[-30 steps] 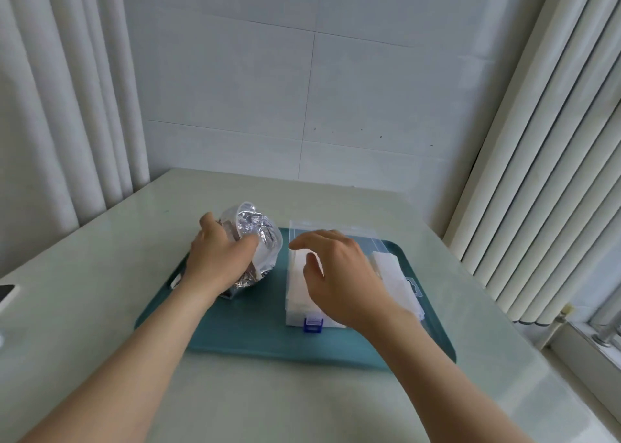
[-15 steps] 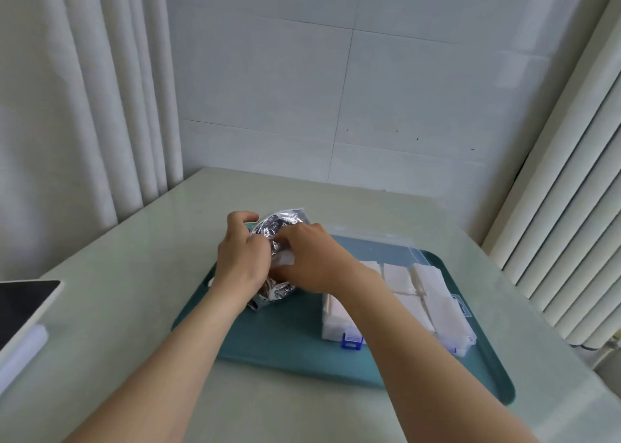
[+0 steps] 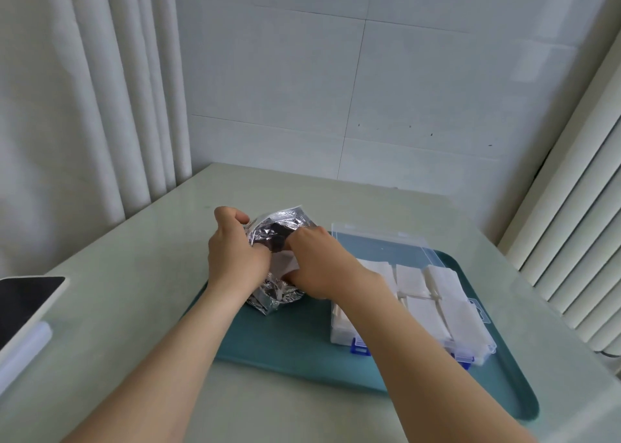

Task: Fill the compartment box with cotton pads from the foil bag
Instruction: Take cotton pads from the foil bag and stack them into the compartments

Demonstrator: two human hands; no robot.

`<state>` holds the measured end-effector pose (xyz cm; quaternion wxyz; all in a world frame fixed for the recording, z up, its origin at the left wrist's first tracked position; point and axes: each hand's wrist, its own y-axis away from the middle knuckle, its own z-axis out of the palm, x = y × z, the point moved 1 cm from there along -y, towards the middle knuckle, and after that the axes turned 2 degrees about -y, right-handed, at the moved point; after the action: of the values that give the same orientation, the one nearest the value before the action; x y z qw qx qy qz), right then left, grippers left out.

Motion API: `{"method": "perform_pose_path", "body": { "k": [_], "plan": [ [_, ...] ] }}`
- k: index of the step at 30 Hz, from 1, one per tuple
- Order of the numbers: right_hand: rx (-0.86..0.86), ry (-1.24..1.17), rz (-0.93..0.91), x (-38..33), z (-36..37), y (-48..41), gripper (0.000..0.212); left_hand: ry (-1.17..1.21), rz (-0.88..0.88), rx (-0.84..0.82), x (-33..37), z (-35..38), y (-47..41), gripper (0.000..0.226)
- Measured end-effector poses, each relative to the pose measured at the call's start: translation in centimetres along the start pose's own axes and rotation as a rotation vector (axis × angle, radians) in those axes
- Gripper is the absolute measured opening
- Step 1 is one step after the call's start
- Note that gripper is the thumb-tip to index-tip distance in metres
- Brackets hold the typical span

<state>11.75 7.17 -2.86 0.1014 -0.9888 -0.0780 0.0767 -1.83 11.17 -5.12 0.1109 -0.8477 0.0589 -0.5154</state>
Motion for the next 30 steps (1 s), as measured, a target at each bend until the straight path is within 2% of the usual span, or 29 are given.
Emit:
{"method": "perform_pose_path", "body": {
  "k": [3,7,15,19,23,27,30],
  "plan": [
    [0.005,0.0,-0.007,0.1,0.4,0.1,0.013,0.02,-0.007,0.018,-0.3,0.1,-0.2,0.042],
    [-0.051,-0.091,0.001,0.2,0.9,0.0,0.011,0.133,-0.085,0.002,-0.3,0.1,-0.4,0.039],
    [0.003,-0.279,0.023,-0.9,-1.2,0.8,0.032,0.295,-0.235,0.013,-0.5,0.1,-1.1,0.039],
    [-0.047,-0.295,0.009,-0.5,-1.4,1.0,0.02,0.36,-0.263,0.013,-0.3,0.0,-1.2,0.04],
    [-0.058,-0.261,0.006,-1.0,-1.5,1.1,0.045,0.432,-0.314,-0.001,0.1,-0.1,-1.1,0.042],
    [-0.051,-0.222,0.015,-1.3,-1.0,0.9,0.025,0.502,-0.37,0.018,0.0,-0.1,-1.3,0.049],
    [-0.092,-0.258,0.058,-1.4,-0.8,0.9,0.022,0.528,-0.391,0.023,-0.1,-0.2,-1.3,0.051]
  ]
}}
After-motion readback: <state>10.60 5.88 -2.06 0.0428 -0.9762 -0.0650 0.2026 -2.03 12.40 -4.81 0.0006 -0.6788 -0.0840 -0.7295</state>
